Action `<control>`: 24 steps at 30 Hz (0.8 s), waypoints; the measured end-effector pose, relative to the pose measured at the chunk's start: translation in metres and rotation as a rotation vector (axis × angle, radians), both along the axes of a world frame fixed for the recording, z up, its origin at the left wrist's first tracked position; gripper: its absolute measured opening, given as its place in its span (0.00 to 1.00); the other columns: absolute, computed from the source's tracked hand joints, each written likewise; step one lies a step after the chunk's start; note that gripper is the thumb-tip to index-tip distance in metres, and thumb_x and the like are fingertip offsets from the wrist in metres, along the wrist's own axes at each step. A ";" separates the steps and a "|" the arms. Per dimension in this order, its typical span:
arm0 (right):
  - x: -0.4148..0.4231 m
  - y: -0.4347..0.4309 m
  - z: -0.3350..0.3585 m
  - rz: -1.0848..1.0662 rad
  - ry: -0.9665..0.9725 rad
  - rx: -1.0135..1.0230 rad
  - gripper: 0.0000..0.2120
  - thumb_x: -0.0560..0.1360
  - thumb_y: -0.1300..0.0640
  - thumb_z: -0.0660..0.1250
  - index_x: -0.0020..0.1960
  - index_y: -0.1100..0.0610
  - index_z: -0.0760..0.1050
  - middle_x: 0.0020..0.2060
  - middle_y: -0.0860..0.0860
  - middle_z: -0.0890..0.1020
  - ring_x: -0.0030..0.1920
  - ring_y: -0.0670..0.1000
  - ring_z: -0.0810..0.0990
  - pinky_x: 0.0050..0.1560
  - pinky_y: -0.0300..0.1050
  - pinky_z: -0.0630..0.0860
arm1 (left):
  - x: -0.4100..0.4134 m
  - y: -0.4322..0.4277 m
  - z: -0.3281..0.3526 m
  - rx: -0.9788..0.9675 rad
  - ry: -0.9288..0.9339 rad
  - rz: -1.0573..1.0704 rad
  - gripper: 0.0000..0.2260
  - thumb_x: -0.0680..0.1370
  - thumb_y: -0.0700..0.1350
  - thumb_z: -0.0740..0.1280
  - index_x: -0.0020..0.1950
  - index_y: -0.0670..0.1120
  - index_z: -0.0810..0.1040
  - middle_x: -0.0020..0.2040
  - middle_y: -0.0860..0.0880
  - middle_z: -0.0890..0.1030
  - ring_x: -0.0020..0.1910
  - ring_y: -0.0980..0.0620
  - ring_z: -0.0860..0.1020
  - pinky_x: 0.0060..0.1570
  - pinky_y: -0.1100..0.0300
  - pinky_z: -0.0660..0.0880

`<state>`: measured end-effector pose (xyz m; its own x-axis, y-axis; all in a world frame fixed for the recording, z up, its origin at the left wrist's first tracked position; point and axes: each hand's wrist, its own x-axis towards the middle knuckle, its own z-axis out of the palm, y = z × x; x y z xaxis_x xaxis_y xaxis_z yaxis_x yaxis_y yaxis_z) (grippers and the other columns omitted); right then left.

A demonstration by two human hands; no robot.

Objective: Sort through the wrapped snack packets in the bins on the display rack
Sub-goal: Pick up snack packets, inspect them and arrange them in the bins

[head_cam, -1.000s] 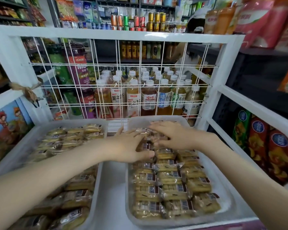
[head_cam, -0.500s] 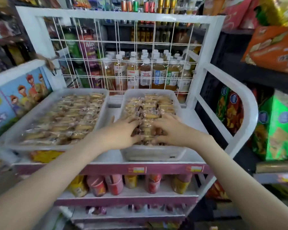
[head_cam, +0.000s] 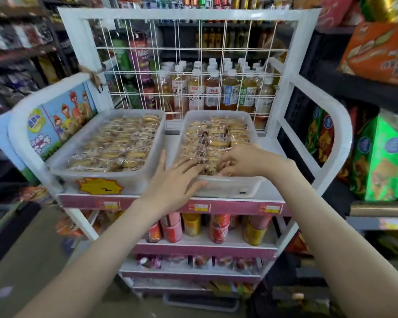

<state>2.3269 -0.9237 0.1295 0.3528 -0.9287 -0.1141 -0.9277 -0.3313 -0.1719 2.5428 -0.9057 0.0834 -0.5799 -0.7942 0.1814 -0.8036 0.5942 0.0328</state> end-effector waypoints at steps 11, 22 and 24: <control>0.009 0.013 -0.004 -0.041 -0.020 -0.192 0.03 0.74 0.54 0.67 0.45 0.50 0.73 0.42 0.46 0.80 0.48 0.51 0.78 0.49 0.45 0.71 | 0.000 -0.004 -0.001 0.081 0.073 -0.023 0.25 0.82 0.61 0.51 0.75 0.52 0.64 0.75 0.52 0.65 0.76 0.53 0.58 0.76 0.44 0.45; 0.014 0.030 -0.011 -0.008 -0.033 -0.378 0.05 0.78 0.59 0.63 0.49 0.58 0.77 0.45 0.51 0.82 0.50 0.52 0.78 0.57 0.44 0.65 | -0.001 -0.006 -0.012 -0.047 0.127 -0.076 0.22 0.81 0.55 0.58 0.73 0.49 0.66 0.70 0.49 0.70 0.70 0.48 0.65 0.72 0.48 0.59; 0.014 0.031 -0.012 0.005 -0.030 -0.408 0.04 0.77 0.60 0.63 0.47 0.59 0.77 0.43 0.52 0.82 0.47 0.53 0.78 0.55 0.47 0.69 | 0.000 -0.005 -0.012 -0.048 0.129 -0.074 0.22 0.81 0.55 0.58 0.73 0.49 0.65 0.71 0.50 0.70 0.71 0.49 0.64 0.72 0.48 0.59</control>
<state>2.3414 -0.8925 0.1175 0.3552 -0.8939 0.2734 -0.9224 -0.3826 -0.0526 2.5423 -0.9105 0.0717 -0.6063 -0.7384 0.2953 -0.7482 0.6554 0.1028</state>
